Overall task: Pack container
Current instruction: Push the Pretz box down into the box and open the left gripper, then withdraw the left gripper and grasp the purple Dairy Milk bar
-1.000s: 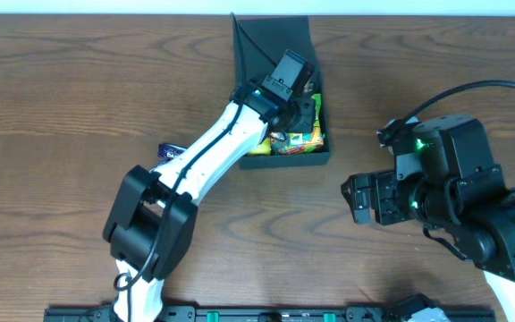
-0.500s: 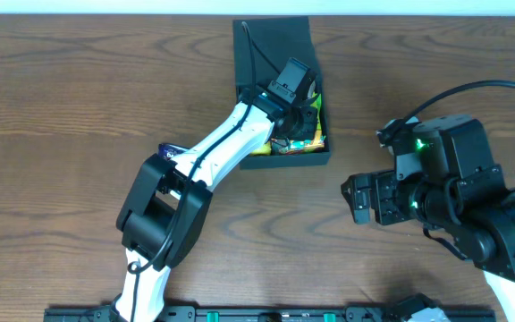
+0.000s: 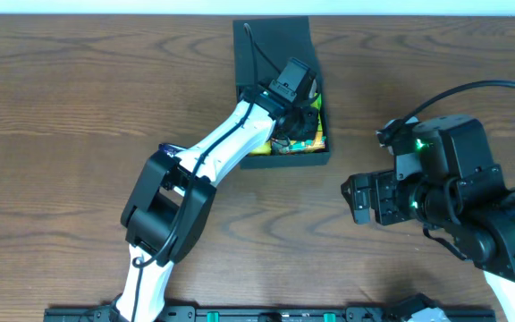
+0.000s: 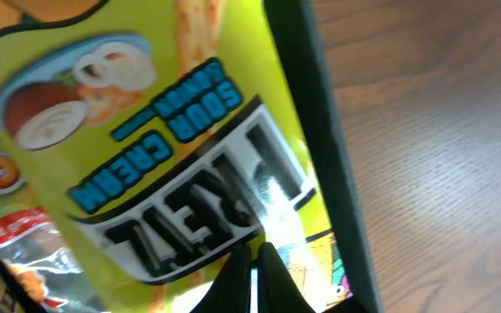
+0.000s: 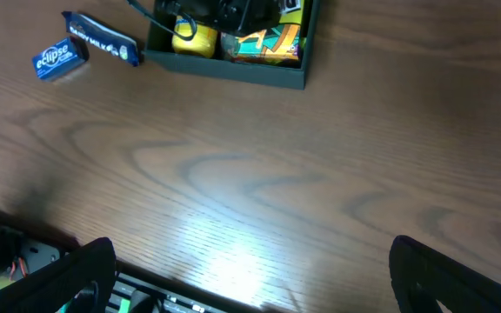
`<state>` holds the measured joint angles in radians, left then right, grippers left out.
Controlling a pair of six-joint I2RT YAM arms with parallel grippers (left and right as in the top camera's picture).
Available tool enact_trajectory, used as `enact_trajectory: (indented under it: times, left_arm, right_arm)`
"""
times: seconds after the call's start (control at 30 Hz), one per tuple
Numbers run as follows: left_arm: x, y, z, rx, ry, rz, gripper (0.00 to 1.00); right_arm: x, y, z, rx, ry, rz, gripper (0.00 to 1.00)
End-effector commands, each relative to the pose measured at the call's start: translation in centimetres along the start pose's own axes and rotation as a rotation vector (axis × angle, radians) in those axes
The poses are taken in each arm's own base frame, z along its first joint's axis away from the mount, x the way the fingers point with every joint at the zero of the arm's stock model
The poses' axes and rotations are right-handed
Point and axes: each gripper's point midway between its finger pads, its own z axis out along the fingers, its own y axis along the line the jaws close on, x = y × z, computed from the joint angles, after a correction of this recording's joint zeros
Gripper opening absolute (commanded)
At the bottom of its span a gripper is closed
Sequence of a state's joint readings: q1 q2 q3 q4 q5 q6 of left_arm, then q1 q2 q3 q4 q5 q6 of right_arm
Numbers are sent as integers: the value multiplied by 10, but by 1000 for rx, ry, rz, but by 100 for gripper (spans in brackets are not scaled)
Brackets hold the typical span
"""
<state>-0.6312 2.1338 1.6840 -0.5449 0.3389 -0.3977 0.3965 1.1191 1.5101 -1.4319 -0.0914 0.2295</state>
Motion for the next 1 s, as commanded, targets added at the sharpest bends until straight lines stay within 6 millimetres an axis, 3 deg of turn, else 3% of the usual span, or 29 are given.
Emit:
enact_trajectory:
  times: [0.0, 0.23, 0.53, 0.63, 0.7, 0.8, 0.97]
  left_arm:
    - [0, -6, 3, 26, 14, 35, 6]
    - [-21, -1, -43, -49, -85, 59, 6]
    - [-41, 23, -139, -95, -211, -46, 6]
    - [-42, 57, -169, -213, -258, -155, 6]
    - [-31, 94, -186, -329, -256, -315, 6]
    - [-13, 128, -193, -407, -219, -515, 6]
    - [5, 165, -195, -481, -211, -699, 6]
  right_arm:
    - [-2, -1, -3, 0, -11, -2, 99]
    - [-2, -1, -3, 0, -11, -2, 99]
    - [-2, -1, -3, 0, -11, -2, 99]
    - [-2, -1, -3, 0, -11, -2, 99]
    - [-2, -1, -3, 0, -11, -2, 99]
    - [-2, -1, -3, 0, -11, -2, 99]
    - [-2, -1, -3, 0, -11, -2, 99]
